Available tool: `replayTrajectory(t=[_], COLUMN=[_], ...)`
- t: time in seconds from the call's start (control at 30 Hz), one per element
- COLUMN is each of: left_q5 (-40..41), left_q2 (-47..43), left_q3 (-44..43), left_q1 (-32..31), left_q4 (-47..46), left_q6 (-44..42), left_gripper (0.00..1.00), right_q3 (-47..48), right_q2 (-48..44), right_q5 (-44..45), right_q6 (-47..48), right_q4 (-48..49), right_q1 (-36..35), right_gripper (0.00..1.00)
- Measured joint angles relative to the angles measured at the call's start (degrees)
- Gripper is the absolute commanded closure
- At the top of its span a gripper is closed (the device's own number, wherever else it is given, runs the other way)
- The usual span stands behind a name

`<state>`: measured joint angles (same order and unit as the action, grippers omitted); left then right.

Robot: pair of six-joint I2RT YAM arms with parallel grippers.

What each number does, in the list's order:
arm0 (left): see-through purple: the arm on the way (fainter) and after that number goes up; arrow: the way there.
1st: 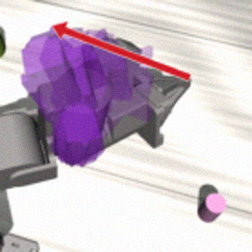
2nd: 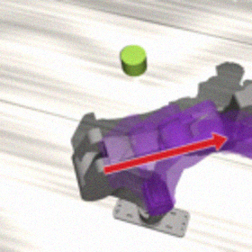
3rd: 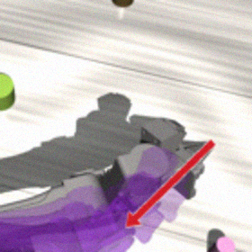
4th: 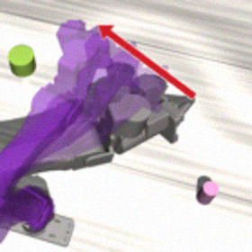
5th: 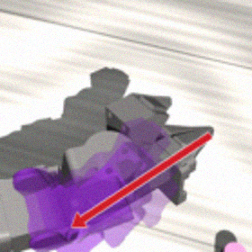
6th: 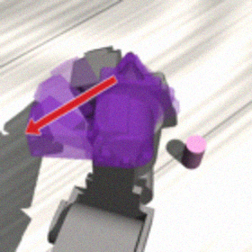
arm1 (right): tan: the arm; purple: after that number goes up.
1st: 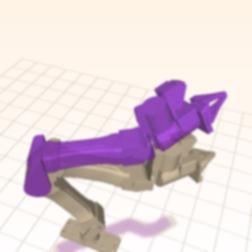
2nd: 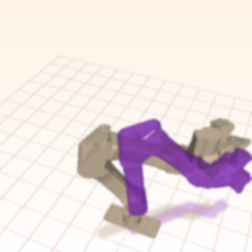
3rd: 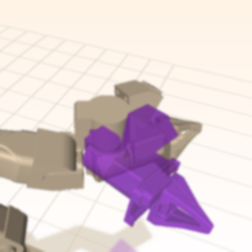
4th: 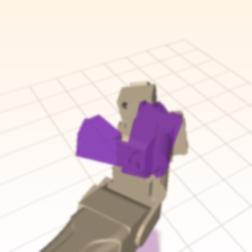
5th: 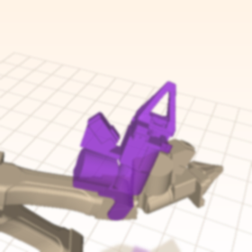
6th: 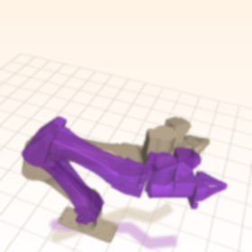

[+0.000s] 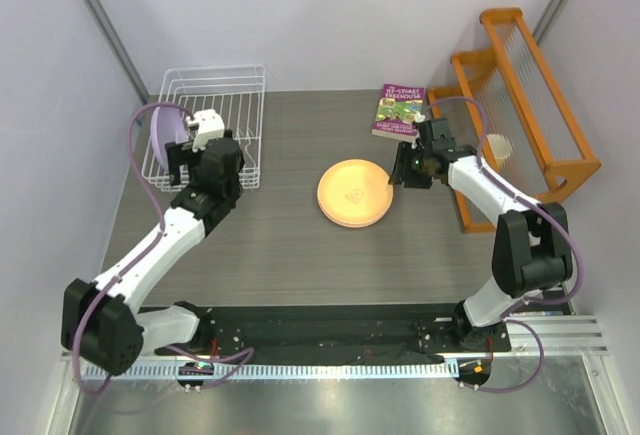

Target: Unload the plates from the dish rack

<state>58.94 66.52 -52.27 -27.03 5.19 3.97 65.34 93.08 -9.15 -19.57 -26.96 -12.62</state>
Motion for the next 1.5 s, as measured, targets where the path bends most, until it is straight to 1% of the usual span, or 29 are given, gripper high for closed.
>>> replayTrajectory(t=[0.17,0.27,0.4,0.57,0.63,0.7,0.73,0.77,0.83,0.87,0.93,0.97,1.03,1.07,1.13,1.17,1.23,1.27,1.5], left_q5=[-0.28,-0.87,-1.88,-3.06,-3.50,-4.11,-4.46,-5.03,-6.32,-6.88,-8.28,-8.85,-9.99,-10.60,-11.47,-11.65,-11.58,-11.54,-11.04], left_q2=[8.17,12.35,17.27,22.95,25.42,27.61,28.44,29.33,30.45,30.82,31.28,31.45,31.61,31.69,31.91,32.04,32.15,32.22,33.66], left_q3=[-1.38,-3.37,-7.39,-11.52,-13.07,-14.60,-15.19,-15.96,-17.07,-17.59,-18.78,-19.21,-19.89,-20.17,-20.55,-20.72,-21.24,-21.59,-22.82], left_q1=[9.90,13.75,17.22,20.72,22.14,23.41,23.85,24.44,25.22,25.62,26.14,26.34,26.43,26.47,26.49,26.51,26.56,26.62,27.34], left_q4=[-0.96,-2.99,-4.61,-6.34,-6.47,-6.43,-6.43,-6.25,-5.75,-5.35,-4.24,-3.85,-3.06,-2.60,-1.75,-1.29,-0.17,0.37,2.99], left_q6=[-0.26,-1.44,-1.81,-1.90,-1.86,-1.81,-1.73,-1.60,-1.14,-0.96,-0.24,0.22,1.22,1.73,2.60,2.80,2.78,2.82,2.89], left_gripper=[0.00,0.00,0.01,0.01,0.03,0.08,0.12,0.20,0.29,0.35,0.41,0.48,0.59,0.70,0.80,0.89,0.94,1.00,1.00], right_q3=[-0.02,0.00,0.02,0.02,0.04,0.13,0.20,0.44,0.85,1.07,1.29,1.42,1.64,1.64,1.64,1.64,1.64,1.64,1.64], right_q2=[-6.47,-8.26,-6.91,-3.06,-1.86,-1.25,-1.07,-0.83,-0.52,-0.39,-0.07,0.17,0.70,0.85,1.09,1.09,1.09,1.09,1.09], right_q5=[3.85,4.87,5.22,5.16,5.07,4.98,4.96,4.96,4.96,4.94,4.90,4.79,4.68,4.57,4.50,4.48,4.44,4.37,4.07], right_q6=[1.01,1.44,1.70,2.05,2.32,2.58,2.73,2.86,3.02,3.08,3.21,3.21,3.26,3.28,3.39,3.41,3.43,3.45,3.45], right_q4=[-0.52,-0.46,-0.52,-0.55,-0.66,-0.79,-0.81,-0.96,-0.92,-0.87,-0.94,-0.90,-0.90,-0.87,-0.94,-0.94,-0.90,-0.92,-0.90], right_q1=[0.00,0.02,0.33,0.48,0.50,0.63,0.70,0.79,1.01,1.14,1.27,1.33,1.44,1.51,1.51,1.51,1.60,1.62,1.70], right_gripper=[0.46,0.46,0.46,0.46,0.46,0.46,0.47,0.47,0.47,0.48,0.48,0.48,0.48,0.48,0.48,0.48,0.48,0.48,0.48])
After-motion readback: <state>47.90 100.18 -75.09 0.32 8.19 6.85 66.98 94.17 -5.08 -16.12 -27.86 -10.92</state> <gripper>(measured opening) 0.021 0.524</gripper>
